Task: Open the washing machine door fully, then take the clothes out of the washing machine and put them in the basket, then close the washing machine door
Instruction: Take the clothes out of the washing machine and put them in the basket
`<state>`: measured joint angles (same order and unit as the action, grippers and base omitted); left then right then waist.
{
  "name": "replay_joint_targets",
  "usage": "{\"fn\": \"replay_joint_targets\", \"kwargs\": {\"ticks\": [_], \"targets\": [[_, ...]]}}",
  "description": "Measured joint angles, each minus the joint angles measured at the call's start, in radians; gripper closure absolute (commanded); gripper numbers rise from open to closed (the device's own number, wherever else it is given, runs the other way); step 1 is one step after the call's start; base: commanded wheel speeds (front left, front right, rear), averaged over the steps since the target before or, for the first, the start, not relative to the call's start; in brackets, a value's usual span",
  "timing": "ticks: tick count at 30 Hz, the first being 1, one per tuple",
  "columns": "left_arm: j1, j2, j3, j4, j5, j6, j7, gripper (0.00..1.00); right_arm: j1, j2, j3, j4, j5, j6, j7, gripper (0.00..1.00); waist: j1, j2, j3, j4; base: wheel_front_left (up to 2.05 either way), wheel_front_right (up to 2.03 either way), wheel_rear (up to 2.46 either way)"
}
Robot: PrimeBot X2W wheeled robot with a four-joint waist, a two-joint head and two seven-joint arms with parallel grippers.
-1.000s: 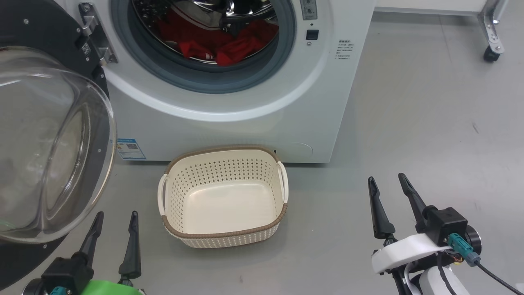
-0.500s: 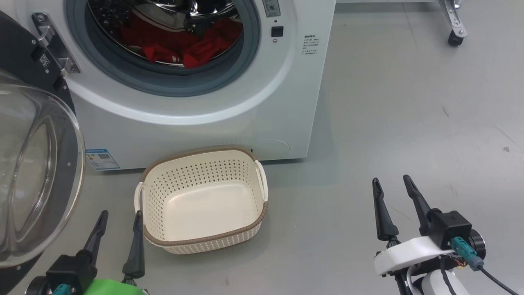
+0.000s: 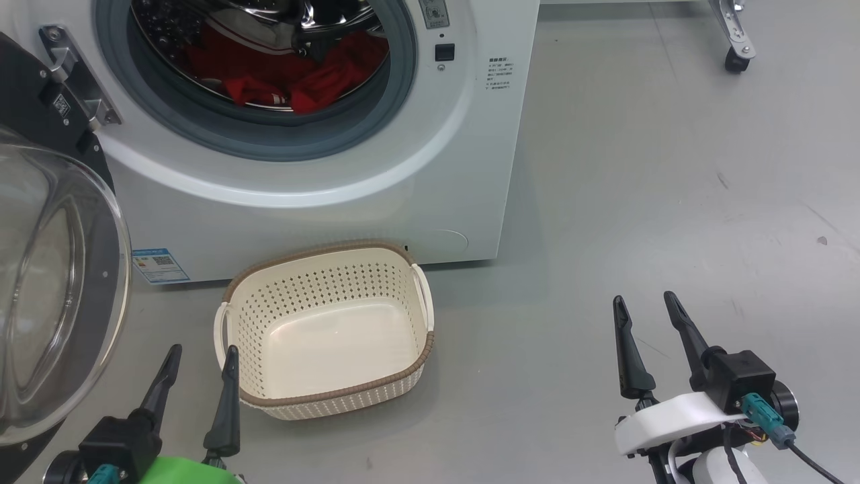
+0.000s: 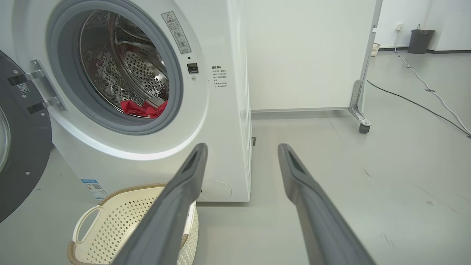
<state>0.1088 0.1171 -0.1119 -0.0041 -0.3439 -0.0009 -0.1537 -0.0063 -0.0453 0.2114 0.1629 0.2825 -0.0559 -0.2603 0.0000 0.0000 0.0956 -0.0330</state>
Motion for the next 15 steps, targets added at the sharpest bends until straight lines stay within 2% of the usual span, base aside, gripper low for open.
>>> {"fn": "replay_joint_targets", "kwargs": {"ticks": [15], "targets": [[0.0,-0.001,-0.003,0.001,0.002,0.006,0.007,0.0,0.013,0.0,0.0,0.0,0.0,-0.001,0.0,0.0,0.0,0.0,-0.014,-0.002,0.0,0.0,0.0]]}}
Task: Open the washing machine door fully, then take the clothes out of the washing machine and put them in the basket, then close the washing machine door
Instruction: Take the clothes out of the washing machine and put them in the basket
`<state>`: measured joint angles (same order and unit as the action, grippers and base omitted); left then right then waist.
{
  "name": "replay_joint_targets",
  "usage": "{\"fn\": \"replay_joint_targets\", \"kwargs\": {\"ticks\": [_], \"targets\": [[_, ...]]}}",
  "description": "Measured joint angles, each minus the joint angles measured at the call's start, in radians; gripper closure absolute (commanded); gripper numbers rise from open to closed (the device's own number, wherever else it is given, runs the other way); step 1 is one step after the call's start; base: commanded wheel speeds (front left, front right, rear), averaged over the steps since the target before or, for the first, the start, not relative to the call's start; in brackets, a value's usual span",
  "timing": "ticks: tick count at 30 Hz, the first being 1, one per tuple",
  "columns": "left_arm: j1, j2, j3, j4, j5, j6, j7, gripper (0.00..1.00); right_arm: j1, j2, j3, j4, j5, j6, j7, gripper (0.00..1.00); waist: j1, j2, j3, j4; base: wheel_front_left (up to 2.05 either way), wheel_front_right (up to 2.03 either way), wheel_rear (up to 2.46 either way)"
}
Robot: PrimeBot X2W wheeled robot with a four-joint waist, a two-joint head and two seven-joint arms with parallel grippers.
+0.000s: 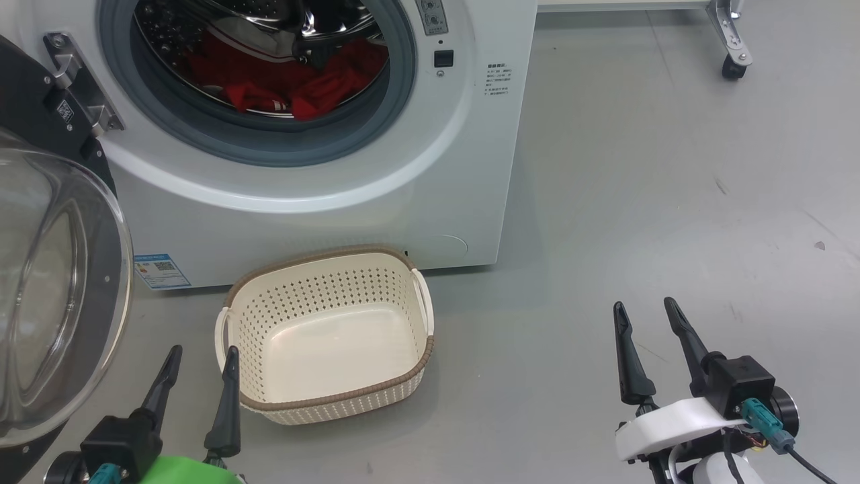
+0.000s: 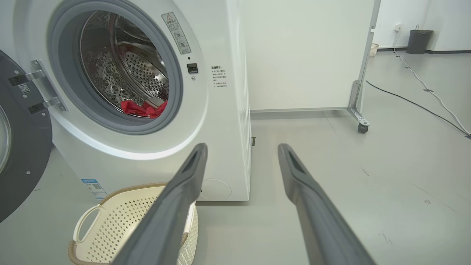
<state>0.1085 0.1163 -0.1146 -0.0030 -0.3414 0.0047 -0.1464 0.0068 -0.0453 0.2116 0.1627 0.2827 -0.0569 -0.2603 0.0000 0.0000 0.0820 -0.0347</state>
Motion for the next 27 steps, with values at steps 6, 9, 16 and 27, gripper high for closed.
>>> {"fn": "replay_joint_targets", "kwargs": {"ticks": [6,9,16,27], "targets": [[0.0,0.0,-0.001,-0.001,0.009,0.004,0.0,0.0,0.002,0.0,0.0,0.0,0.0,0.0,0.0,0.0,0.0,0.0,-0.002,0.0,0.07,-0.07,0.0],[0.0,0.0,-0.002,-0.001,0.009,0.008,0.0,0.0,0.002,0.0,0.0,0.0,0.0,0.0,0.0,0.0,0.0,0.0,-0.004,-0.001,0.24,-0.24,0.0],[0.0,0.0,-0.005,-0.001,0.011,0.009,0.002,0.0,0.002,0.0,0.0,0.0,0.002,0.0,0.0,0.0,0.0,0.0,-0.007,-0.004,0.45,-0.45,0.0],[0.0,0.0,-0.006,-0.002,0.011,0.018,0.004,0.0,0.003,0.0,0.0,0.001,0.007,0.0,0.0,0.0,0.0,0.0,-0.01,-0.009,0.82,-0.82,0.0]]}}
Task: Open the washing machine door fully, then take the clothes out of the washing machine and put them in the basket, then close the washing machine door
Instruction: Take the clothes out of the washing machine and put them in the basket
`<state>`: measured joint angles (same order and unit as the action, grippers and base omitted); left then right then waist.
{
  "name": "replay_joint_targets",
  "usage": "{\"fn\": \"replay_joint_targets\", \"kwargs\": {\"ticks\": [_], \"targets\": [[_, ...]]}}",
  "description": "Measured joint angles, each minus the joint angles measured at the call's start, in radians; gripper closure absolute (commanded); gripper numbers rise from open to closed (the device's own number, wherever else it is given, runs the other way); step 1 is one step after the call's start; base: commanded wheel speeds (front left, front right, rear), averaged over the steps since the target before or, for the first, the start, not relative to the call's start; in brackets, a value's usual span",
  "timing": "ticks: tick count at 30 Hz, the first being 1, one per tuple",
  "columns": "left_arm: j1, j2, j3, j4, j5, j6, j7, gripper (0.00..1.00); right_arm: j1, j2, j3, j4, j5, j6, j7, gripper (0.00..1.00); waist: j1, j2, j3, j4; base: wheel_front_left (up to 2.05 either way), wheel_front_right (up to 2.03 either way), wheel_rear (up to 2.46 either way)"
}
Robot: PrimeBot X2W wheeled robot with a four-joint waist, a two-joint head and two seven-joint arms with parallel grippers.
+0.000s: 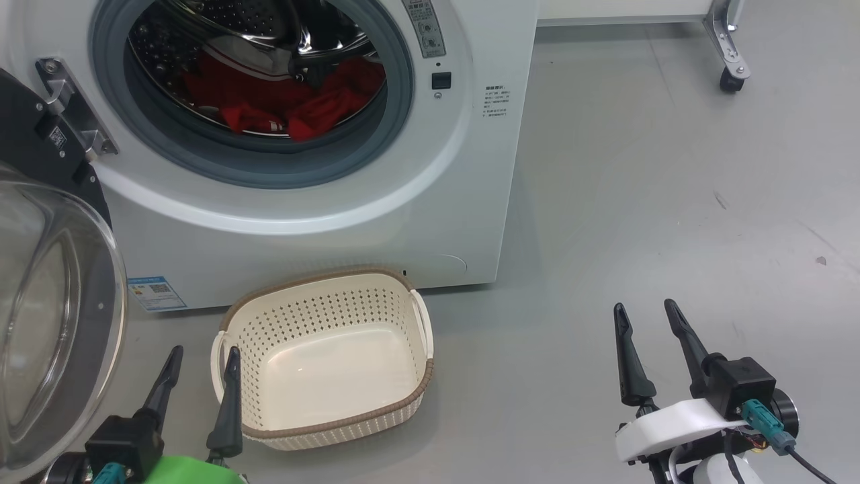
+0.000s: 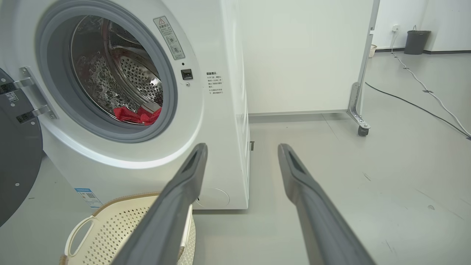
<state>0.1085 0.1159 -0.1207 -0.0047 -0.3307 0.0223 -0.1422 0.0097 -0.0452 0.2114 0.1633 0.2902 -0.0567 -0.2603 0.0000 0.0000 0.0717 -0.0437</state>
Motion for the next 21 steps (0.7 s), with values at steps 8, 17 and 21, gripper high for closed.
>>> {"fn": "replay_joint_targets", "kwargs": {"ticks": [8,17,21], "targets": [[0.0,0.0,-0.011,-0.001,0.0,-0.001,0.002,0.0,0.001,0.0,0.001,0.002,0.001,0.001,0.0,0.0,0.0,0.0,-0.003,0.001,1.2,-1.2,0.0],[0.0,0.0,-0.015,-0.002,0.002,-0.001,0.009,0.0,0.001,0.0,0.004,0.007,0.009,0.002,0.0,0.0,0.0,0.0,-0.006,0.004,1.03,-1.03,0.0],[0.0,0.0,-0.014,-0.002,0.006,-0.001,0.009,0.0,0.004,0.0,0.006,0.011,0.01,0.002,0.0,0.0,0.0,0.0,-0.008,0.003,0.76,-0.76,0.0]]}}
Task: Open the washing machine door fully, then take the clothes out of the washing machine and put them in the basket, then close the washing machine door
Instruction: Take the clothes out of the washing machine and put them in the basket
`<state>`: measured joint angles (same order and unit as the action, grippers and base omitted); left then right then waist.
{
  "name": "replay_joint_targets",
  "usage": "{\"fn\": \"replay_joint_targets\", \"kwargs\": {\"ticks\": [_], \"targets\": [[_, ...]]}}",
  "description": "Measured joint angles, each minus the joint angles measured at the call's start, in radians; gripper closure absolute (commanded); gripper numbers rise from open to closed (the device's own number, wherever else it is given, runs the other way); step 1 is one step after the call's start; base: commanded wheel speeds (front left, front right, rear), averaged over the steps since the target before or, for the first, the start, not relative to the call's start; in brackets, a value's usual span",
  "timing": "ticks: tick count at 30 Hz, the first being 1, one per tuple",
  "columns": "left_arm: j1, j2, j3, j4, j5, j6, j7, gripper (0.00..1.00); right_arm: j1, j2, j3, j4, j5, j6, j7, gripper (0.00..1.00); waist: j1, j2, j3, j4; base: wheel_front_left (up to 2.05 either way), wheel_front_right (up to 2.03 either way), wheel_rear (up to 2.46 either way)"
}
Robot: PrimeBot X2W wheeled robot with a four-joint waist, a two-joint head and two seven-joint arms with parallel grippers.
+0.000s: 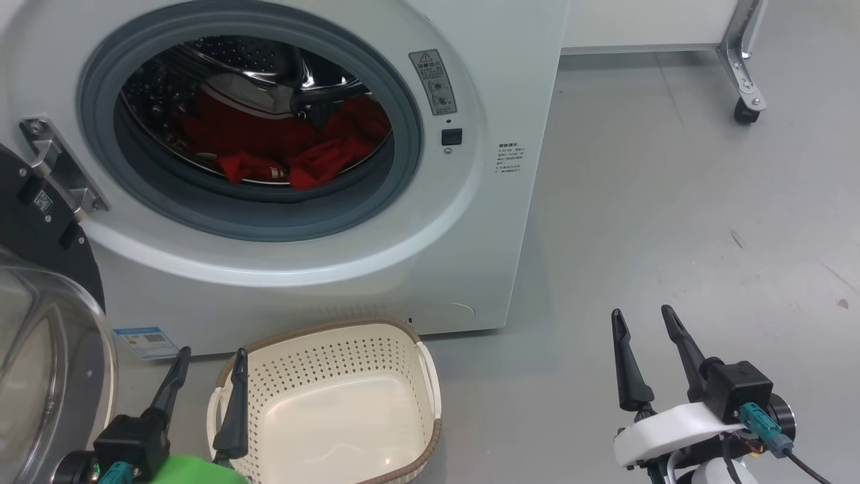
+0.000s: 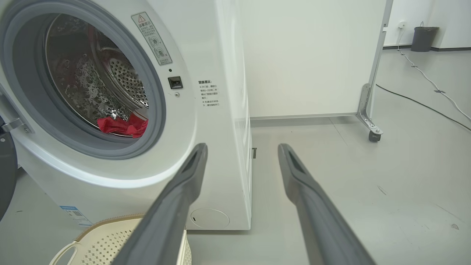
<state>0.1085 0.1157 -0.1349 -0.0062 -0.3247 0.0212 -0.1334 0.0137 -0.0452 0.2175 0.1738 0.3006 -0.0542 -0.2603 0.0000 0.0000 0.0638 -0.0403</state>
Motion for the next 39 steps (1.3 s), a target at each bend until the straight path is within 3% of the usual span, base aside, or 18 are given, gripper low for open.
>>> {"fn": "replay_joint_targets", "kwargs": {"ticks": [32,39], "targets": [[-0.002,-0.002,-0.005,-0.007,0.0,0.001,0.0,0.0,0.007,0.0,-0.007,-0.006,-0.002,0.0,0.0,0.0,0.0,0.0,0.038,0.008,0.17,-0.17,0.0],[-0.042,-0.007,-0.043,-0.007,-0.016,-0.019,0.029,0.0,0.003,0.0,-0.009,-0.022,-0.015,0.0,0.0,0.0,0.0,0.0,0.08,0.012,0.0,0.0,0.0]]}}
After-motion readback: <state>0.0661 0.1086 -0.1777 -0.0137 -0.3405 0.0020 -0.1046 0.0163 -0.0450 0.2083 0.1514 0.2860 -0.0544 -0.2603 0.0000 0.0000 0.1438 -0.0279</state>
